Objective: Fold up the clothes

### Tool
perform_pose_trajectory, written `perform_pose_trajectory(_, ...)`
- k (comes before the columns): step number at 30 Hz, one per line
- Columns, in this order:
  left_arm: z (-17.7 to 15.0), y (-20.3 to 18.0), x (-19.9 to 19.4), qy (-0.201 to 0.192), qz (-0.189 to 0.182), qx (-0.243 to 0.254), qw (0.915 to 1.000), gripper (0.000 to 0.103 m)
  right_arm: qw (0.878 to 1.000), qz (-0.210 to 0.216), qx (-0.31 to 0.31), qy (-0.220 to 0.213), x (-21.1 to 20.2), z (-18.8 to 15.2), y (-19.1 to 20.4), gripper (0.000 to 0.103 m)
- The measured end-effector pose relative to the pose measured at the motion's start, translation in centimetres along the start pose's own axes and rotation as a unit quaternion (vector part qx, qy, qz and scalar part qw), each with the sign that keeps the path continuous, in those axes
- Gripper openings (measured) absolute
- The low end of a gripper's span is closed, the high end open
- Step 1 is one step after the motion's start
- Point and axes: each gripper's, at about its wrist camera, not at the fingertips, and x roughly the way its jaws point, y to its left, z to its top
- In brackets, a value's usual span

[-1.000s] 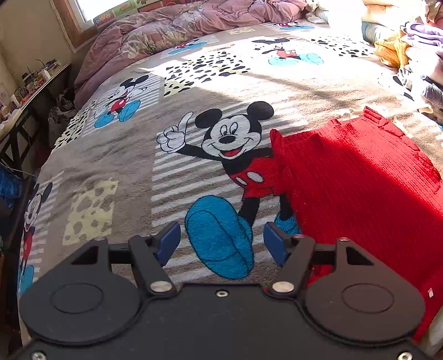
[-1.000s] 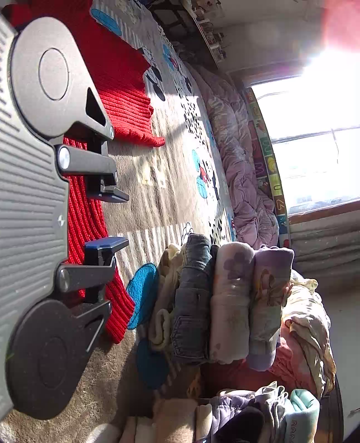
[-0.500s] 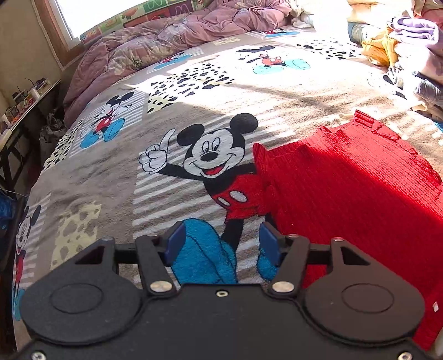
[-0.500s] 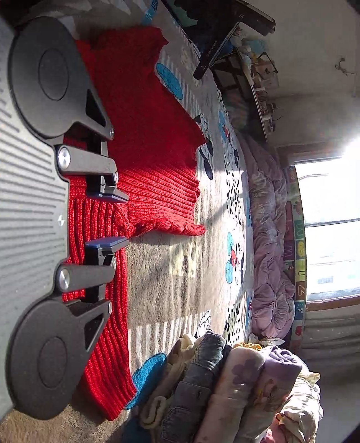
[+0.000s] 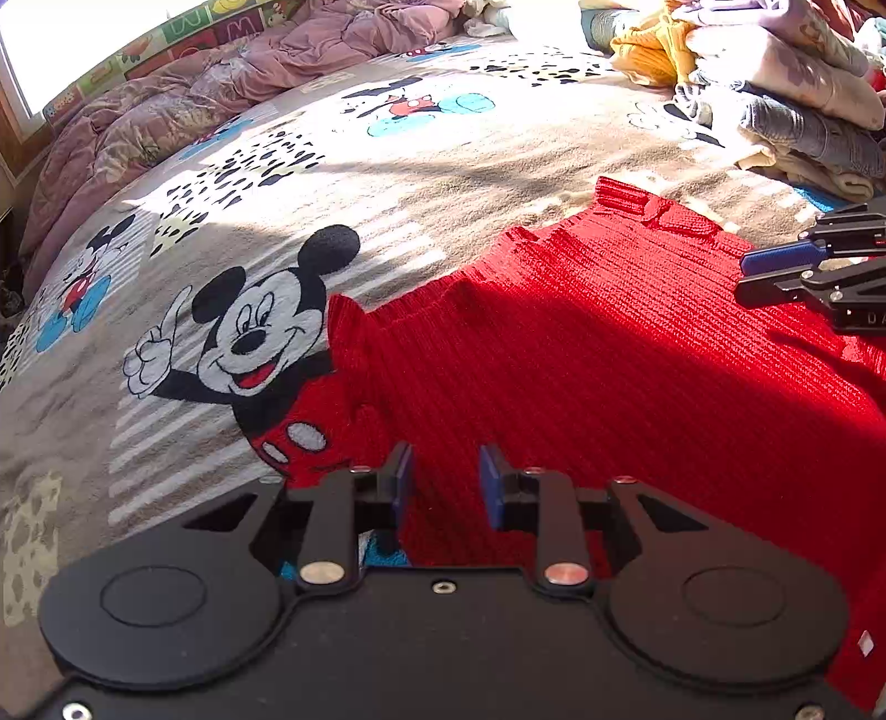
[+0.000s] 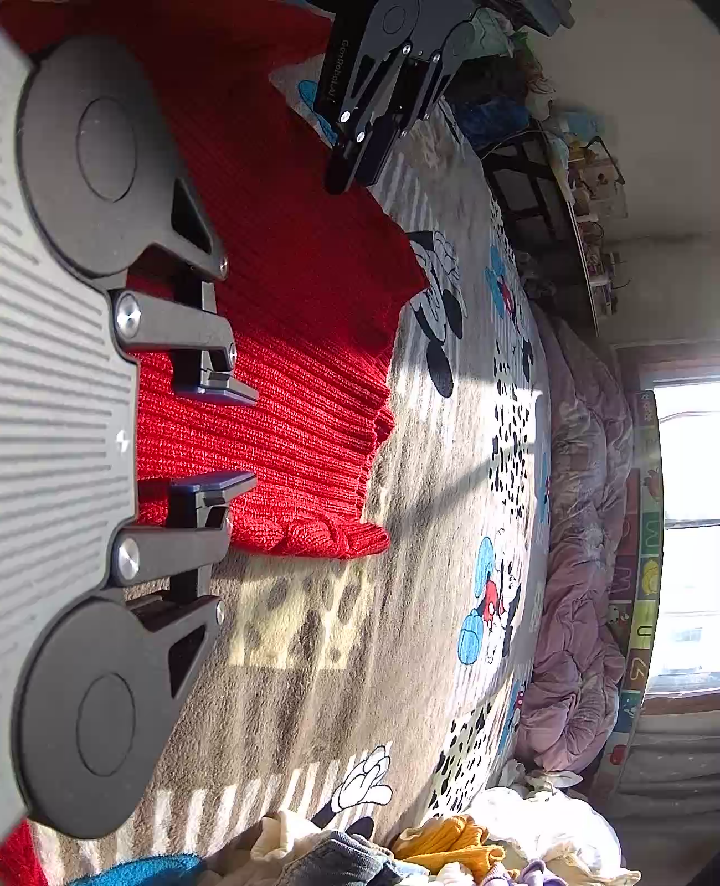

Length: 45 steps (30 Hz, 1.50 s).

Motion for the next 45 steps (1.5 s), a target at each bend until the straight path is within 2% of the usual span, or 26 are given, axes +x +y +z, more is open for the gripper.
perform_pose_trajectory(4, 0.0, 3.0, 2.2, 0.008, -0.011, -0.057, 0.9983, 0.023, 1.0, 0.007, 0.018, 0.013, 1.9, 0.2, -2.2, 0.025)
perform_pose_trajectory(8, 0.7, 5.4, 3.7, -0.01, -0.025, -0.104, 0.9942, 0.02, 0.999, 0.014, 0.037, 0.027, 3.8, 0.5, -4.5, 0.024)
perform_pose_trajectory(11, 1.3, 6.2, 5.0, -0.032, -0.035, -0.135, 0.9897, 0.02, 0.998, 0.024, 0.05, 0.031, 5.0, 1.1, -5.7, 0.019)
perform_pose_trajectory(14, 1.8, 6.4, 6.0, -0.041, -0.045, -0.133, 0.9892, 0.02, 0.998, 0.03, 0.049, 0.033, 6.3, 2.3, -6.2, 0.019)
perform_pose_trajectory(18, 2.3, 8.4, 6.4, -0.047, -0.071, -0.167, 0.9822, 0.02, 0.996, 0.04, 0.069, 0.043, 7.9, 3.7, -7.2, 0.019)
perform_pose_trajectory(23, 2.5, 9.5, 7.4, -0.047, -0.087, -0.218, 0.971, 0.02, 0.992, 0.059, 0.088, 0.07, 7.5, 3.6, -8.6, 0.019)
perform_pose_trajectory(25, 3.1, 9.7, 7.5, -0.041, -0.081, -0.227, 0.9696, 0.02, 0.991, 0.058, 0.086, 0.083, 6.8, 3.5, -9.0, 0.019)
perform_pose_trajectory(26, 3.4, 9.7, 7.4, -0.041, -0.075, -0.231, 0.9692, 0.02, 0.992, 0.051, 0.079, 0.088, 6.4, 3.6, -9.0, 0.022)
perform_pose_trajectory(27, 3.7, 9.7, 7.1, -0.044, -0.068, -0.234, 0.9688, 0.02, 0.993, 0.031, 0.067, 0.094, 5.8, 3.8, -8.9, 0.033)
perform_pose_trajectory(28, 3.9, 9.7, 6.7, -0.048, -0.064, -0.235, 0.9687, 0.02, 0.994, 0.008, 0.051, 0.093, 5.1, 4.2, -8.8, 0.033)
perform_pose_trajectory(29, 4.1, 9.5, 6.3, -0.054, -0.069, -0.228, 0.9698, 0.02, 0.995, 0.004, 0.046, 0.084, 4.6, 4.5, -8.9, 0.033)
perform_pose_trajectory(33, 4.1, 9.0, 5.3, -0.061, -0.09, -0.184, 0.9769, 0.02, 0.998, 0.046, 0.03, 0.04, 3.2, 6.4, -7.5, 0.033)
perform_pose_trajectory(36, 3.3, 9.3, 6.4, -0.033, -0.073, -0.192, 0.9781, 0.02, 0.997, 0.056, 0.009, 0.05, 4.9, 6.1, -6.0, 0.03)
perform_pose_trajectory(38, 2.7, 9.8, 7.4, -0.012, -0.062, -0.208, 0.9761, 0.029, 0.996, 0.033, 0.004, 0.087, 7.4, 4.5, -6.2, 0.027)
perform_pose_trajectory(39, 2.8, 10.1, 7.3, -0.011, -0.066, -0.22, 0.9732, 0.029, 0.995, 0.028, 0.009, 0.092, 7.9, 3.9, -6.6, 0.026)
perform_pose_trajectory(41, 3.6, 9.5, 6.4, -0.009, -0.056, -0.198, 0.9786, 0.029, 0.994, 0.046, 0.052, 0.081, 6.8, 3.9, -8.1, 0.024)
perform_pose_trajectory(43, 4.6, 8.5, 5.2, -0.012, -0.048, -0.164, 0.9851, 0.029, 0.998, 0.01, 0.025, 0.055, 3.7, 4.5, -8.1, 0.025)
perform_pose_trajectory(45, 5.5, 7.2, 3.6, -0.021, -0.057, -0.143, 0.9878, 0.029, 0.998, 0.009, 0.043, 0.033, 0.4, 4.2, -8.9, 0.027)
